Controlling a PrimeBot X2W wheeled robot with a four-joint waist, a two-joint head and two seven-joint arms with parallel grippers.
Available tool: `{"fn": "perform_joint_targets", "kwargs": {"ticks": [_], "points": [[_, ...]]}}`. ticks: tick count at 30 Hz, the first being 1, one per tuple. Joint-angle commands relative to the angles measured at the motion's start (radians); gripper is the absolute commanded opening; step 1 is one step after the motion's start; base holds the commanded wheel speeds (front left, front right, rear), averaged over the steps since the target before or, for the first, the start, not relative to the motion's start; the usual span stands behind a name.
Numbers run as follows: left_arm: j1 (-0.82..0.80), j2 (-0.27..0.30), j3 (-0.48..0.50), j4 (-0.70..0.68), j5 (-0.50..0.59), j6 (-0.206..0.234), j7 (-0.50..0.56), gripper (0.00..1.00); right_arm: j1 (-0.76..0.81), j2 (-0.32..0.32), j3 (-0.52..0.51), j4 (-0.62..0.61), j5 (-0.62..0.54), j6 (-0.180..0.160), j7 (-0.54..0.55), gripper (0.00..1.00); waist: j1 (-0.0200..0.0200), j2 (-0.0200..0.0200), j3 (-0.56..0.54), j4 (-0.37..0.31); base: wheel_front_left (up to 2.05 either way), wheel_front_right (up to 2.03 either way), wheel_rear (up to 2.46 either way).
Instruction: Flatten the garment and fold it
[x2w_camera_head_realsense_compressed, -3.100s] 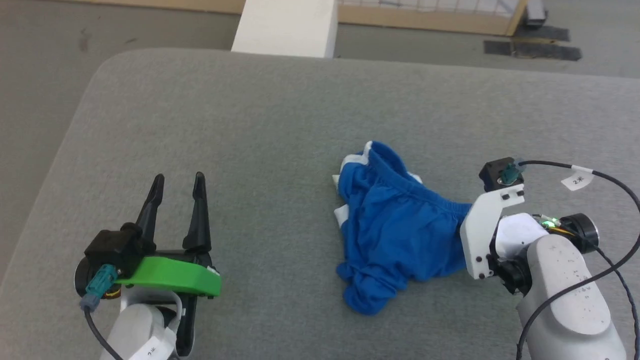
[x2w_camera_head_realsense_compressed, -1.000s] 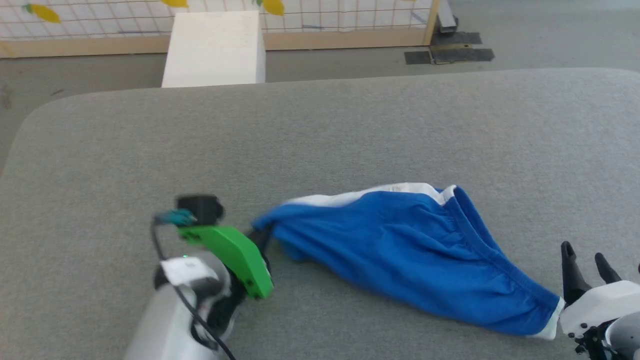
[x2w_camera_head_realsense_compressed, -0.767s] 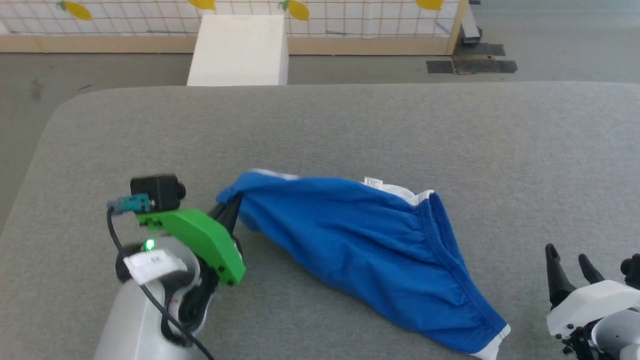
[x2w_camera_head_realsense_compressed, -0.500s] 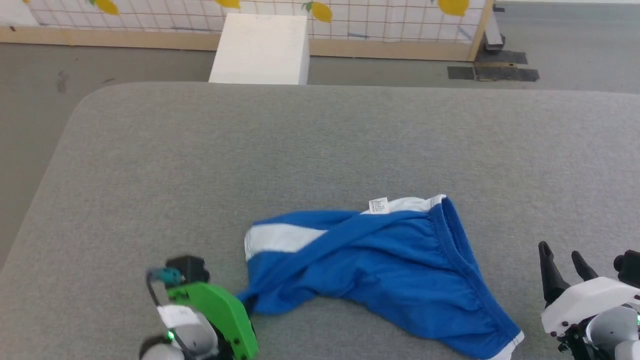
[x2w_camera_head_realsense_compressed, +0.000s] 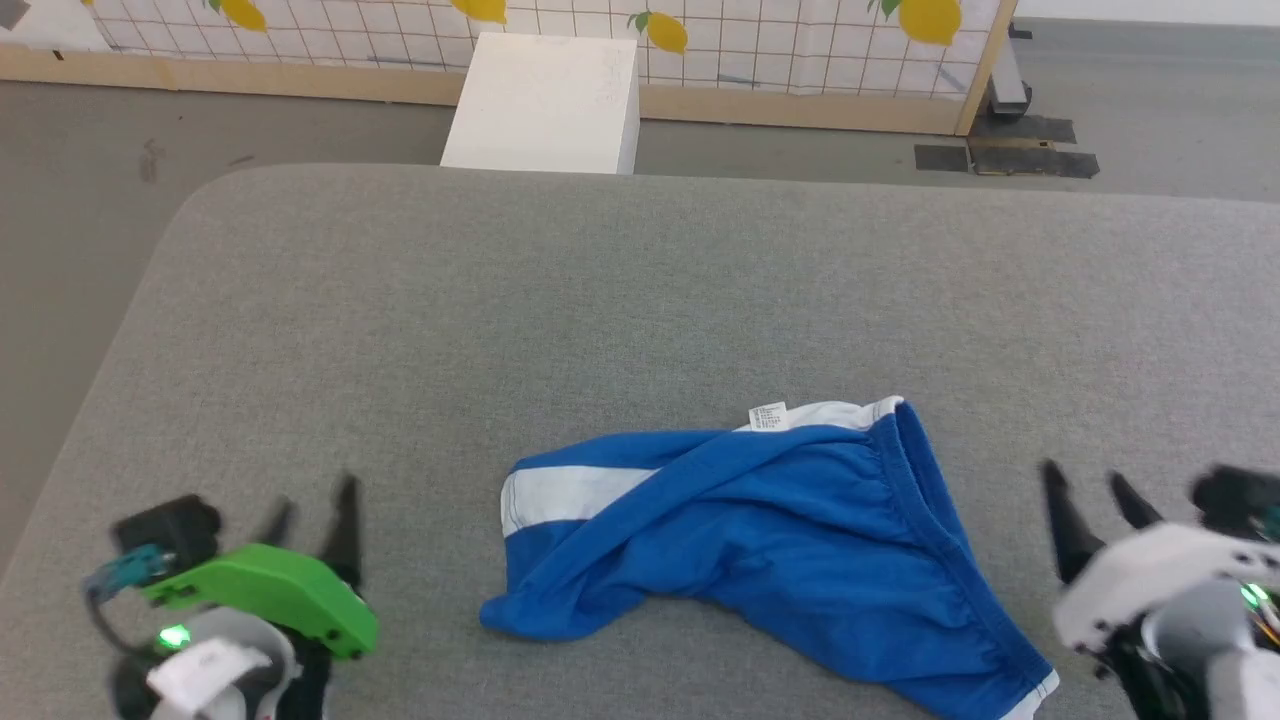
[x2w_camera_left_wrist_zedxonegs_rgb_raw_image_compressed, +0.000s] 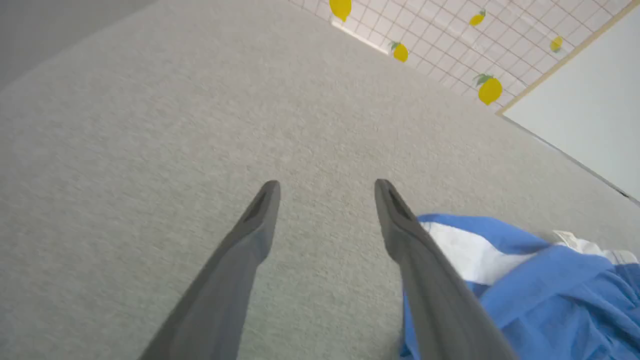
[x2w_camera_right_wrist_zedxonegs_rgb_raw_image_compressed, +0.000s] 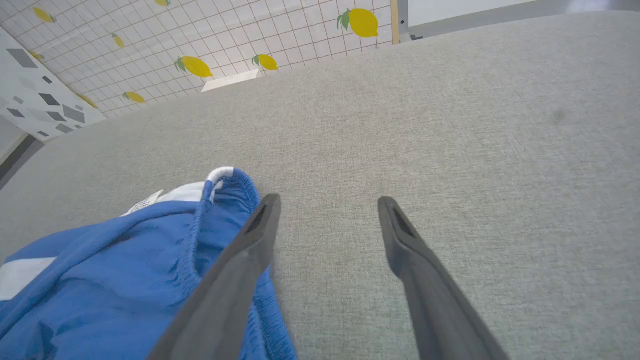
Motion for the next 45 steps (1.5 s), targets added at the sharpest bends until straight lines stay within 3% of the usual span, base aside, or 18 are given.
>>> {"fn": "perform_joint_targets", "kwargs": {"ticks": [1,5,8,15,24,25,26,27,34,37,41,45], "points": [[-0.019,0.014,0.002,-0.014,0.049,-0.013,-0.093,1.0,-0.039,0.001,0.034,-0.021,-0.011,-0.001,0.03,1.0,0.0,0.0,0.008,-0.005,0.0,0.0,0.0],[-0.031,0.03,-0.013,0.001,0.147,-0.054,-0.337,1.0,-0.123,0.001,0.141,-0.049,-0.045,-0.001,0.168,1.0,0.0,0.0,0.037,-0.006,0.0,0.0,0.0],[-0.042,0.023,-0.036,0.029,0.183,-0.079,-0.443,1.0,-0.202,0.001,0.208,-0.035,-0.105,-0.001,0.28,1.0,0.0,0.0,0.063,-0.001,0.0,0.0,0.0],[-0.093,-0.018,-0.06,0.079,0.198,-0.115,-0.49,1.0,-0.355,0.001,0.259,0.064,-0.254,-0.001,0.444,1.0,0.0,0.0,0.133,0.036,0.0,0.0,0.0],[-0.124,-0.038,-0.043,0.114,0.204,-0.144,-0.496,1.0,-0.375,0.001,0.258,0.134,-0.266,-0.001,0.467,1.0,0.0,0.0,0.169,0.054,0.0,0.0,0.0],[-0.125,-0.04,-0.04,0.114,0.206,-0.146,-0.496,1.0,-0.375,0.001,0.256,0.138,-0.265,-0.001,0.468,0.84,0.0,0.0,0.17,0.054,0.0,0.0,0.0],[-0.125,-0.042,-0.035,0.114,0.207,-0.148,-0.496,1.0,-0.376,0.001,0.256,0.14,-0.262,-0.001,0.462,0.18,0.0,0.0,0.17,0.052,0.0,0.0,0.0],[-0.126,-0.044,-0.032,0.115,0.209,-0.15,-0.496,1.0,-0.377,0.001,0.258,0.139,-0.261,-0.001,0.454,0.0,0.0,0.0,0.17,0.051,0.0,0.0,0.0],[-0.135,-0.059,-0.042,0.139,0.207,-0.174,-0.496,1.0,-0.389,0.001,0.263,0.136,-0.244,-0.001,0.393,0.0,0.0,0.0,0.163,0.033,0.0,0.0,0.0],[-0.147,-0.068,-0.066,0.164,0.171,-0.183,-0.434,1.0,-0.384,0.001,0.258,0.129,-0.228,-0.001,0.368,0.0,0.0,0.0,0.155,0.026,0.0,0.0,0.0],[-0.192,-0.079,-0.116,0.19,0.115,-0.185,-0.242,1.0,-0.361,0.001,0.255,0.107,-0.201,-0.001,0.344,0.0,0.0,0.0,0.146,0.018,0.0,0.0,0.0],[-0.254,-0.076,-0.152,0.238,0.097,-0.14,-0.016,1.0,-0.34,0.001,0.273,0.083,-0.183,-0.001,0.335,0.0,0.0,0.0,0.145,0.0,0.0,0.0,0.0]]}}
